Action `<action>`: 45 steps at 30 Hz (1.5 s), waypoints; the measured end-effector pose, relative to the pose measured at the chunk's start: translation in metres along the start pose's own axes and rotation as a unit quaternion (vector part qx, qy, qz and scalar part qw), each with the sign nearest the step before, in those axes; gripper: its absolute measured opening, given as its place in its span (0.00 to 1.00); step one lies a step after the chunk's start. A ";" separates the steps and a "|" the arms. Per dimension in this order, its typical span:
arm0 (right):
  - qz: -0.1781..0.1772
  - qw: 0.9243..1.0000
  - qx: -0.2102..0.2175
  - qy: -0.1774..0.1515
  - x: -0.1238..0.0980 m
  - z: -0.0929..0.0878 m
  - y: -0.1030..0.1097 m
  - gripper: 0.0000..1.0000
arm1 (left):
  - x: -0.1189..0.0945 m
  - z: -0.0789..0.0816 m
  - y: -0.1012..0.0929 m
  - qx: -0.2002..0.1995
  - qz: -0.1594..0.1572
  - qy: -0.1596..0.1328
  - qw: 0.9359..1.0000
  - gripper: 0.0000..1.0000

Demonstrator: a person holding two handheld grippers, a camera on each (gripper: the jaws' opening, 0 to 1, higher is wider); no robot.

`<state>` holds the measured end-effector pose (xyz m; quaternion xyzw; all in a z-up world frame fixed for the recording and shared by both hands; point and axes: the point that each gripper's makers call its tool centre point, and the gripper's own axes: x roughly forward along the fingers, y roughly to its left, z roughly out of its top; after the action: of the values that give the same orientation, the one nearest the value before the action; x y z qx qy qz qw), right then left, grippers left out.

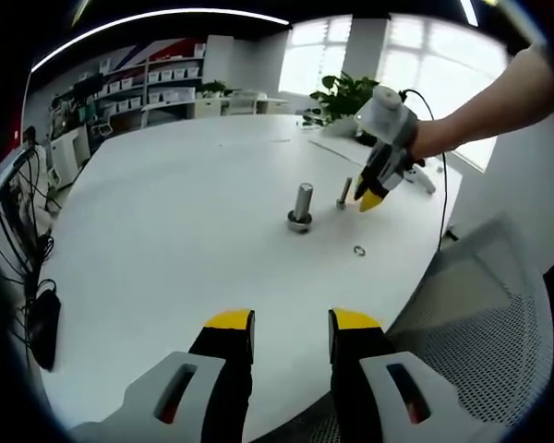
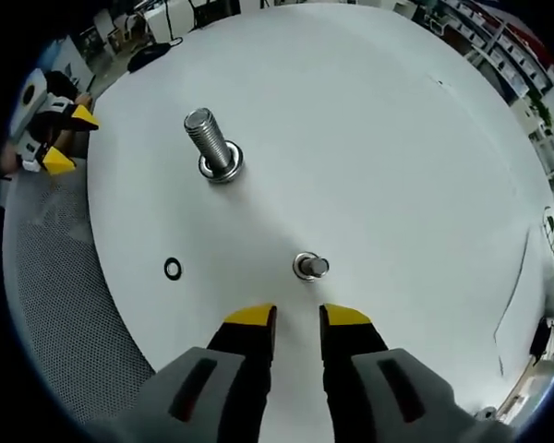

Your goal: Place the washer onto the threaded stud by aligning its center hole with the stud, sliding it down to the base, and recovering from edge contact or off-axis alignment until the washer reaches the visible bottom stop.

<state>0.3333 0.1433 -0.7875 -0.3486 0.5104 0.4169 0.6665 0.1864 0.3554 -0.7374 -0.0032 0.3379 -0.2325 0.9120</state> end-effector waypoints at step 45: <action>0.057 0.993 -0.097 -0.023 0.014 0.021 0.101 0.24 | 0.000 0.003 -0.003 -0.003 -0.009 -0.008 1.000 0.30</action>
<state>0.2516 0.2059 -0.7999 -0.3724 0.4709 0.5094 0.6166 0.1865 0.3528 -0.7347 -0.0104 0.3316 -0.2398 0.9124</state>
